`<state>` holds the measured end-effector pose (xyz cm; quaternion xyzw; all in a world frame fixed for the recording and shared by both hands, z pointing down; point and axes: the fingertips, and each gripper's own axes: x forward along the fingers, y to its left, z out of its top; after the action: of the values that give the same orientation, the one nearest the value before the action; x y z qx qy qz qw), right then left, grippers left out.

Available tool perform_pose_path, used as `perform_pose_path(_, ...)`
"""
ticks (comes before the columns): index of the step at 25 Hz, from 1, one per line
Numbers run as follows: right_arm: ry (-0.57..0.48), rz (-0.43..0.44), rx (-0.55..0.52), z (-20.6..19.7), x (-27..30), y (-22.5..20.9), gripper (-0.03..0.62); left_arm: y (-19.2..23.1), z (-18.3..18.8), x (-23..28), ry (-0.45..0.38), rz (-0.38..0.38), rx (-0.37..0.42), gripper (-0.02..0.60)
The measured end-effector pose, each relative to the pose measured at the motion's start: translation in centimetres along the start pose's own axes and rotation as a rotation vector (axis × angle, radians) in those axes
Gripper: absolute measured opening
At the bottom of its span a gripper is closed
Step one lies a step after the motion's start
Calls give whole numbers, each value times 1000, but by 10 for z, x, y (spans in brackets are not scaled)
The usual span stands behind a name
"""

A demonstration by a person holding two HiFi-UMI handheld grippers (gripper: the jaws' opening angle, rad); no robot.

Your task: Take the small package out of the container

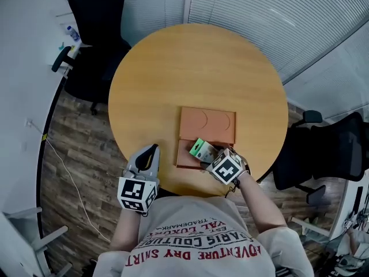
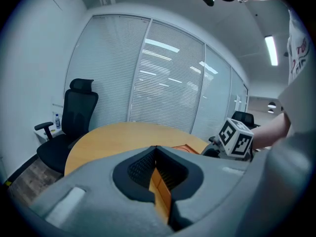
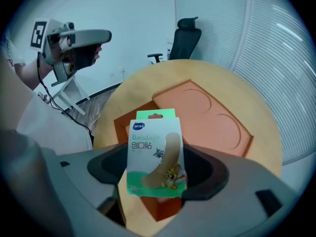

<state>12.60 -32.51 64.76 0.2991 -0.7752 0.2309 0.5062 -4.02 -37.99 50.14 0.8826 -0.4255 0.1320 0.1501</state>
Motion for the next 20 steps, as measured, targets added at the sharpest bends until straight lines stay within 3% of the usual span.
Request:
perform_pose_path(9, -250, -125, 135, 23, -68, -25, 354, -24, 18, 4, -21, -39, 61, 12)
perform_pose_path(15, -527, -162, 253, 47, -132, -33, 354, -45, 45, 13, -61, -82, 124, 12)
perform_pose_path(20, -697, -282, 302, 51, -179, -44, 354, -72, 67, 20, -102, -131, 168, 12)
